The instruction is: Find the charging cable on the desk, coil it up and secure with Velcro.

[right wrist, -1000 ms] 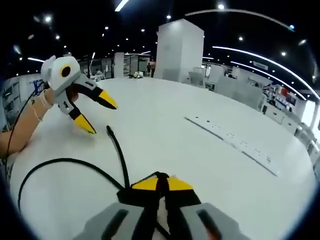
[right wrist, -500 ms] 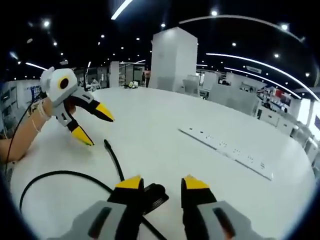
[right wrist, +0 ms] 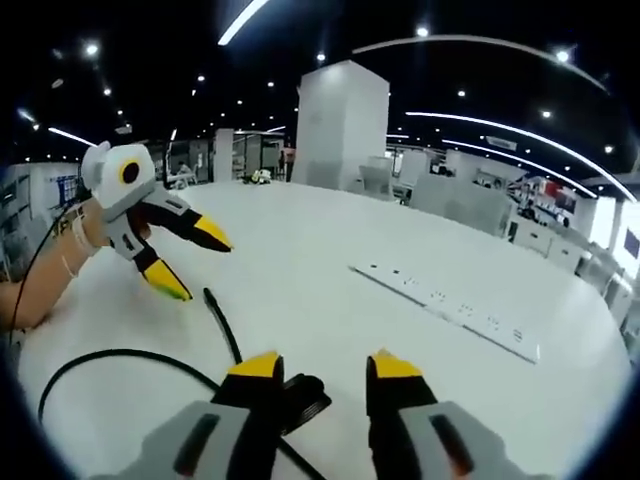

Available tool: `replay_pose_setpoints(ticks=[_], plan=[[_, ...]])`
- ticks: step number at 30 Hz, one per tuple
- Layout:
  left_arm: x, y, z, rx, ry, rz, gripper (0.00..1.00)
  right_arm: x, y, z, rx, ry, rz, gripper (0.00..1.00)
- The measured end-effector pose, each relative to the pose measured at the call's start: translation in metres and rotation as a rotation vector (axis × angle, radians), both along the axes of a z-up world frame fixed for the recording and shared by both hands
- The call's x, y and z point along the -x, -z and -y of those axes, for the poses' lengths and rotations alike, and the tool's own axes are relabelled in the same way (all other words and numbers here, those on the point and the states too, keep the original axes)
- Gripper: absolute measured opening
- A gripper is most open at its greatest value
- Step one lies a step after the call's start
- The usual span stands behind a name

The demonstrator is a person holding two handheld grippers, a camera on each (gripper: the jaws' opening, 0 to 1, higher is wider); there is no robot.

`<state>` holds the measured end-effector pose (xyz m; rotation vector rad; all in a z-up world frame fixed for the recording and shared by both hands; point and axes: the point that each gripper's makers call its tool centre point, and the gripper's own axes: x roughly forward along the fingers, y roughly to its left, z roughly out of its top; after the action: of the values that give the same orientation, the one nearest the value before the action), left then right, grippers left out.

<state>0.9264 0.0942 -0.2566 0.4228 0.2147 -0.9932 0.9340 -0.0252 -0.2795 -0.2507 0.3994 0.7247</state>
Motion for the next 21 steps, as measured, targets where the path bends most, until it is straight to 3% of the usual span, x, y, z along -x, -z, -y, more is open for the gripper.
replay_pose_setpoints(ticks=[4,9,15,19,21], plan=[[-0.011,-0.011,0.004,0.101,-0.064,-0.001,0.41,-0.002,-0.006,-0.001,-0.029,0.023,0.014,0.33],[-0.031,-0.023,-0.001,0.235,-0.199,-0.019,0.41,-0.007,-0.016,0.002,-0.053,0.069,0.051,0.32],[-0.046,-0.038,-0.019,0.378,-0.377,-0.012,0.4,-0.015,-0.03,0.015,-0.094,0.151,0.107,0.31],[-0.05,-0.048,-0.029,0.413,-0.433,0.026,0.45,-0.02,-0.038,0.024,-0.15,0.203,0.119,0.31],[-0.054,-0.054,-0.041,0.432,-0.509,0.06,0.49,-0.025,-0.045,0.034,-0.16,0.252,0.151,0.31]])
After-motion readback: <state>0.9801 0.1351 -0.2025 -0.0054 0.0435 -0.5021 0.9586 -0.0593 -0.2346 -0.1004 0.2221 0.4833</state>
